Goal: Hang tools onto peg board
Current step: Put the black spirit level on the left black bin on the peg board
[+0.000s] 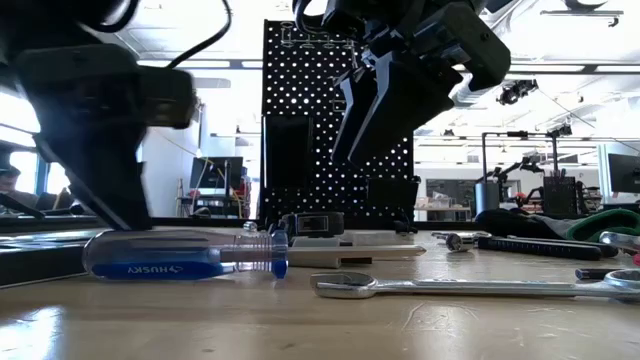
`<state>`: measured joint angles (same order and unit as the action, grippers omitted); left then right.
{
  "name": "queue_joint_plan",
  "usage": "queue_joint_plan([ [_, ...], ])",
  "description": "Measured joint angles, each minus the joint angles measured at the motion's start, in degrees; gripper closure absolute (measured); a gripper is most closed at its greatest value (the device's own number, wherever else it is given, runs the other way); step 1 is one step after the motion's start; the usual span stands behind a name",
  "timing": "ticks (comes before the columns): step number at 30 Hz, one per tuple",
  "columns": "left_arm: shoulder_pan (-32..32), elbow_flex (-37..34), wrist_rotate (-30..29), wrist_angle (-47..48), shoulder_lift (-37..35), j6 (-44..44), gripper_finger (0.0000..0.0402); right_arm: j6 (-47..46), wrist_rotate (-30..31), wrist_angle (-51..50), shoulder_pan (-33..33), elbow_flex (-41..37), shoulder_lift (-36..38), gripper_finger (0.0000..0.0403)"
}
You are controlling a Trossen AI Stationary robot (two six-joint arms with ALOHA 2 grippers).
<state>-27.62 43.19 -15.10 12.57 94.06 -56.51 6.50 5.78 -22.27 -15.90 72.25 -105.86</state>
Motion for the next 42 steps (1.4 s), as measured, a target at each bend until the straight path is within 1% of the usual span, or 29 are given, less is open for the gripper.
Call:
queue_joint_plan([
  [5, 2.6, 2.5, -2.0, 1.6, 4.5, 5.6, 0.0186, 0.4, 0.0, 0.4, 0.0, 0.0, 0.0, 0.0222],
  [9, 5.5, 2.9, -3.8, 1.9, 5.7, 12.1, 0.0185, 0.1, 0.0, 0.4, 0.0, 0.0, 0.0, 0.0222],
  [14, 8.8, 2.4, -6.1, 7.2, 2.5, 22.5, 0.0186, -0.4, 0.0, 0.3, -0.2, 0.0, 0.0, 0.0222],
  [17, 10.7, 2.0, -8.1, 13.3, -1.4, 24.9, 0.0186, -0.7, 0.0, 0.4, -0.3, 0.0, 0.0, 0.0222],
  [20, 12.2, 1.4, -9.2, 17.8, -6.2, 23.0, 0.0186, -1.1, 0.0, 0.4, -0.3, 0.0, 0.0, 0.0222],
  [24, 12.6, 2.0, -10.4, 14.6, -10.6, 19.9, 0.0186, -0.8, 0.3, 1.0, -0.3, 0.0, 0.0, 0.0222],
  [27, 12.6, 1.8, -11.3, 15.9, -10.2, 18.7, 0.0186, 0.1, 0.5, 1.9, -0.3, 0.0, 0.0, 0.0222],
  [29, 12.6, 2.0, -12.7, 17.6, -9.6, 16.3, 0.0186, 0.5, 0.5, 2.5, -0.3, 0.0, 0.1, 0.0222],
  [36, 12.1, 2.0, -12.3, 23.7, -6.2, 9.5, 0.0186, 1.0, 0.5, 2.4, -0.3, 0.0, 0.1, 0.0222],
  [40, 11.1, 2.0, -15.7, 27.2, -6.7, 5.7, 0.0186, 1.4, 0.5, 2.7, -0.3, 0.0, 0.1, 0.0222],
  [42, 11.0, 2.0, -16.3, 28.6, -6.7, 4.8, 0.0186, 1.6, 0.5, 2.9, -0.3, 0.0, 0.1, 0.0222],
])
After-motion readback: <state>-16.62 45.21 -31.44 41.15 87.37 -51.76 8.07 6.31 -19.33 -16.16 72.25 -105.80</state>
